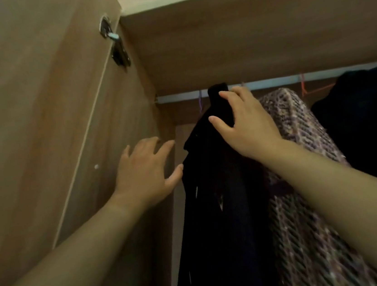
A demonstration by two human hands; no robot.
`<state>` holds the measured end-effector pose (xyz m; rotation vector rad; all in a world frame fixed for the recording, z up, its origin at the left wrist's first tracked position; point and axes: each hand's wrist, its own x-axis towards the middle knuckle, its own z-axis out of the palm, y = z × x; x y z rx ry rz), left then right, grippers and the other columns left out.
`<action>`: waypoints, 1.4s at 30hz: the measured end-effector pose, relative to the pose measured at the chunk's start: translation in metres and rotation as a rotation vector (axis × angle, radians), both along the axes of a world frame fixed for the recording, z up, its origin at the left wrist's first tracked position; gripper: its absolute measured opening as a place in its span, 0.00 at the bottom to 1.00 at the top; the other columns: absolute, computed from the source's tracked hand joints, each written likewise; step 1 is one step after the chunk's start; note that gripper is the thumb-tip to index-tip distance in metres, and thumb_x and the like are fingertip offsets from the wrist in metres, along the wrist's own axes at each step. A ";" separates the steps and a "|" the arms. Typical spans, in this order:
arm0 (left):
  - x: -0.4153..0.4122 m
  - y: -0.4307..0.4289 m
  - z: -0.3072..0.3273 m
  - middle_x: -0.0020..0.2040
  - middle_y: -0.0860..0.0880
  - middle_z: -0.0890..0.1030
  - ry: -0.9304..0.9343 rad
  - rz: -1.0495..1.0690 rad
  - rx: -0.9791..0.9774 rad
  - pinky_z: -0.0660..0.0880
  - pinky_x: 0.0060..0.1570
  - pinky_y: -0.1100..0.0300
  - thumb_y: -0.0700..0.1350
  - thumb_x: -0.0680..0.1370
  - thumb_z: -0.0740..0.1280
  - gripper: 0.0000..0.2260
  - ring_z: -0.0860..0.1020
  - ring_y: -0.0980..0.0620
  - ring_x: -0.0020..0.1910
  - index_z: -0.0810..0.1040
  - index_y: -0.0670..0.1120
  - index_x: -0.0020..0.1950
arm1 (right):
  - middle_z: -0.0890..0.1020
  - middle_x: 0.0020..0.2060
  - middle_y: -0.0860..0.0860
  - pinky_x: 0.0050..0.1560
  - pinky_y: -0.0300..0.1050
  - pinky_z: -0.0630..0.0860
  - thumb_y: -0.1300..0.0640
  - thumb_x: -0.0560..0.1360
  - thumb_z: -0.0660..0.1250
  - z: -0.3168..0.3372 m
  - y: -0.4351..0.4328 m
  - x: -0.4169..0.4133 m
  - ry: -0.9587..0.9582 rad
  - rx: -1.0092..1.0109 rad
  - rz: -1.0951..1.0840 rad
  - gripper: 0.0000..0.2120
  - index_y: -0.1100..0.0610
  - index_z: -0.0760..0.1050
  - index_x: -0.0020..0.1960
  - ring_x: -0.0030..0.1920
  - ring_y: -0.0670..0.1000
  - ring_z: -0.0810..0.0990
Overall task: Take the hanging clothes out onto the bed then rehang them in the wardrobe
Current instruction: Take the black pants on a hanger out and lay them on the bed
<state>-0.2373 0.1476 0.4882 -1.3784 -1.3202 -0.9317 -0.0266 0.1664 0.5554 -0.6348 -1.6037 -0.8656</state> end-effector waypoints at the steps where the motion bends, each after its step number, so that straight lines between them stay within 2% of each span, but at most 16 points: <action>1: -0.005 0.006 0.009 0.72 0.48 0.64 0.005 0.005 -0.001 0.57 0.71 0.44 0.67 0.70 0.44 0.35 0.60 0.49 0.72 0.58 0.56 0.75 | 0.58 0.72 0.49 0.62 0.48 0.69 0.42 0.77 0.59 0.011 0.002 -0.001 0.011 0.009 -0.004 0.30 0.52 0.57 0.74 0.71 0.53 0.60; 4: -0.015 0.017 0.033 0.73 0.48 0.64 0.022 0.046 0.037 0.57 0.71 0.43 0.68 0.68 0.38 0.38 0.60 0.49 0.72 0.58 0.57 0.75 | 0.55 0.73 0.48 0.63 0.50 0.68 0.41 0.77 0.59 0.044 0.005 -0.003 0.011 0.009 -0.044 0.32 0.52 0.53 0.75 0.71 0.54 0.60; 6: -0.015 0.022 0.047 0.71 0.47 0.66 0.017 0.067 0.080 0.58 0.70 0.42 0.68 0.68 0.39 0.38 0.62 0.48 0.72 0.60 0.56 0.74 | 0.56 0.74 0.50 0.64 0.50 0.66 0.42 0.77 0.59 0.063 0.005 -0.006 -0.030 -0.043 -0.100 0.31 0.54 0.53 0.75 0.71 0.55 0.60; 8: -0.016 0.025 0.055 0.69 0.45 0.70 0.016 0.059 0.131 0.60 0.68 0.40 0.67 0.69 0.43 0.36 0.66 0.46 0.70 0.66 0.54 0.72 | 0.63 0.71 0.54 0.62 0.49 0.68 0.46 0.79 0.58 0.075 0.007 -0.009 -0.072 -0.098 -0.133 0.27 0.57 0.58 0.73 0.68 0.55 0.66; 11: -0.031 0.029 0.057 0.62 0.43 0.77 0.038 0.089 0.199 0.66 0.62 0.38 0.64 0.72 0.51 0.30 0.73 0.43 0.63 0.75 0.50 0.66 | 0.74 0.60 0.55 0.53 0.48 0.71 0.50 0.79 0.58 0.075 0.019 -0.002 -0.099 -0.078 -0.113 0.18 0.59 0.69 0.64 0.56 0.54 0.73; 14: -0.054 0.032 0.055 0.55 0.39 0.80 0.022 0.157 0.243 0.66 0.59 0.46 0.61 0.71 0.54 0.27 0.77 0.40 0.56 0.80 0.46 0.59 | 0.75 0.57 0.56 0.52 0.48 0.72 0.51 0.79 0.60 0.067 0.035 0.014 -0.123 -0.114 -0.135 0.16 0.59 0.71 0.62 0.53 0.55 0.74; 18: -0.060 0.040 0.054 0.53 0.38 0.80 0.026 0.237 0.245 0.62 0.56 0.47 0.60 0.71 0.55 0.27 0.79 0.39 0.51 0.81 0.45 0.56 | 0.73 0.52 0.55 0.46 0.47 0.73 0.49 0.77 0.62 0.069 0.042 0.024 -0.154 -0.210 -0.256 0.15 0.58 0.69 0.56 0.46 0.54 0.74; 20: -0.062 0.043 0.053 0.52 0.38 0.80 0.032 0.233 0.265 0.63 0.55 0.47 0.60 0.71 0.55 0.27 0.78 0.38 0.51 0.81 0.45 0.56 | 0.72 0.53 0.56 0.43 0.47 0.73 0.45 0.77 0.62 0.078 0.043 0.020 -0.166 -0.229 -0.356 0.17 0.58 0.68 0.56 0.44 0.54 0.74; 23: -0.063 0.043 0.051 0.53 0.38 0.80 0.039 0.234 0.279 0.64 0.55 0.47 0.60 0.72 0.55 0.27 0.78 0.38 0.51 0.81 0.44 0.57 | 0.68 0.56 0.57 0.46 0.51 0.75 0.44 0.77 0.60 0.094 0.048 0.009 -0.190 -0.291 -0.443 0.16 0.57 0.68 0.54 0.45 0.57 0.75; 25: -0.061 0.042 0.050 0.53 0.38 0.80 0.037 0.244 0.265 0.65 0.55 0.47 0.60 0.72 0.55 0.27 0.78 0.38 0.51 0.80 0.44 0.58 | 0.69 0.51 0.56 0.47 0.53 0.76 0.45 0.78 0.60 0.101 0.049 0.004 -0.188 -0.327 -0.449 0.13 0.56 0.69 0.49 0.42 0.56 0.74; 28: -0.059 0.041 0.048 0.54 0.38 0.80 0.021 0.251 0.238 0.64 0.56 0.47 0.60 0.72 0.55 0.27 0.78 0.39 0.51 0.80 0.44 0.59 | 0.73 0.46 0.55 0.46 0.53 0.77 0.47 0.77 0.62 0.105 0.048 -0.002 -0.147 -0.318 -0.450 0.14 0.57 0.74 0.54 0.43 0.57 0.76; 30: -0.059 0.040 0.048 0.54 0.38 0.80 0.028 0.247 0.238 0.63 0.55 0.48 0.60 0.72 0.55 0.27 0.78 0.39 0.51 0.80 0.45 0.59 | 0.76 0.43 0.54 0.43 0.51 0.77 0.48 0.76 0.64 0.106 0.048 -0.005 -0.101 -0.320 -0.427 0.14 0.57 0.76 0.55 0.42 0.56 0.77; 34: -0.060 0.040 0.046 0.53 0.39 0.80 0.025 0.216 0.266 0.62 0.55 0.50 0.61 0.71 0.56 0.28 0.79 0.39 0.50 0.79 0.46 0.61 | 0.76 0.35 0.52 0.38 0.44 0.72 0.46 0.73 0.68 0.113 0.056 -0.016 -0.053 -0.372 -0.296 0.16 0.60 0.78 0.50 0.38 0.55 0.77; 37: -0.061 0.041 0.046 0.52 0.40 0.81 0.024 0.200 0.276 0.61 0.54 0.51 0.61 0.70 0.56 0.28 0.79 0.39 0.48 0.79 0.46 0.61 | 0.81 0.47 0.54 0.44 0.45 0.74 0.48 0.73 0.69 0.109 0.064 -0.021 -0.054 -0.328 -0.214 0.15 0.58 0.78 0.53 0.49 0.56 0.79; 40: -0.063 0.044 0.046 0.51 0.40 0.81 0.034 0.184 0.306 0.61 0.54 0.52 0.61 0.70 0.56 0.28 0.79 0.40 0.48 0.80 0.46 0.60 | 0.79 0.59 0.51 0.57 0.46 0.72 0.51 0.73 0.69 0.099 0.073 -0.015 -0.118 -0.202 -0.198 0.19 0.55 0.74 0.63 0.59 0.53 0.76; 42: -0.063 0.043 0.047 0.51 0.40 0.81 0.029 0.175 0.303 0.61 0.54 0.52 0.61 0.70 0.56 0.28 0.80 0.40 0.48 0.80 0.46 0.60 | 0.76 0.63 0.50 0.62 0.44 0.69 0.53 0.74 0.69 0.097 0.079 -0.005 -0.147 -0.167 -0.140 0.22 0.54 0.71 0.67 0.63 0.50 0.74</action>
